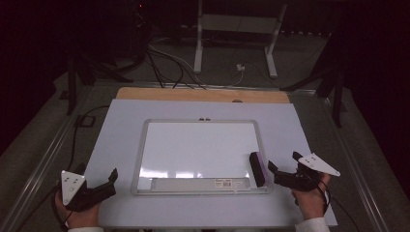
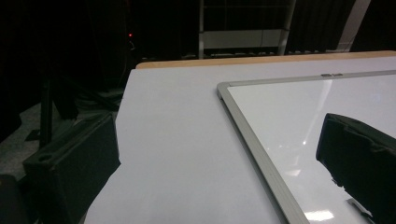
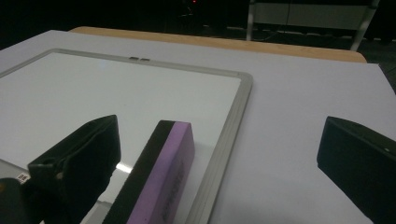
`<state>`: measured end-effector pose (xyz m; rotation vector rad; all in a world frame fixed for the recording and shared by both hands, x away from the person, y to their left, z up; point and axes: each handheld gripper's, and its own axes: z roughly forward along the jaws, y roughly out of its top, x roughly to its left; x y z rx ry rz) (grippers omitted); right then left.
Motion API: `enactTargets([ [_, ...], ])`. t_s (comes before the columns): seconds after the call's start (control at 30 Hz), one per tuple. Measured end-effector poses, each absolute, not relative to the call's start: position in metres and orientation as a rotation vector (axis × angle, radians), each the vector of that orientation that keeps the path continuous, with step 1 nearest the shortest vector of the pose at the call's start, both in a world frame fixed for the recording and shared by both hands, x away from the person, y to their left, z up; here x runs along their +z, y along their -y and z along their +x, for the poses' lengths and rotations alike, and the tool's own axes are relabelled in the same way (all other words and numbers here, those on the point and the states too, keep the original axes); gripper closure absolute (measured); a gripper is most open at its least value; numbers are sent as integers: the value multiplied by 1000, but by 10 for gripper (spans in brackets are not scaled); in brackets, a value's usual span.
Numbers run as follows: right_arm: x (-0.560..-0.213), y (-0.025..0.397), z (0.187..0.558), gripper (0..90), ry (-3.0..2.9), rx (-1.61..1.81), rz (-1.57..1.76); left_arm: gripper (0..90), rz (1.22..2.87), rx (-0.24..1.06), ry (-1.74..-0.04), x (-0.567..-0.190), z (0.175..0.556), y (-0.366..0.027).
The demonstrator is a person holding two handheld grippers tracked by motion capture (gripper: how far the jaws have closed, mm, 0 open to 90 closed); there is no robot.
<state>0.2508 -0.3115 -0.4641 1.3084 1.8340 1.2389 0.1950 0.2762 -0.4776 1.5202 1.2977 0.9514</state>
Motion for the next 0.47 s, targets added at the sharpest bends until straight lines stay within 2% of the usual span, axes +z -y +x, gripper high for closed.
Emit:
enactTargets([
  [0.47, -469, 322, 249, 1, -1784, 1259, 1322, 2, 1527, 957, -1280, -477, 197, -277],
])
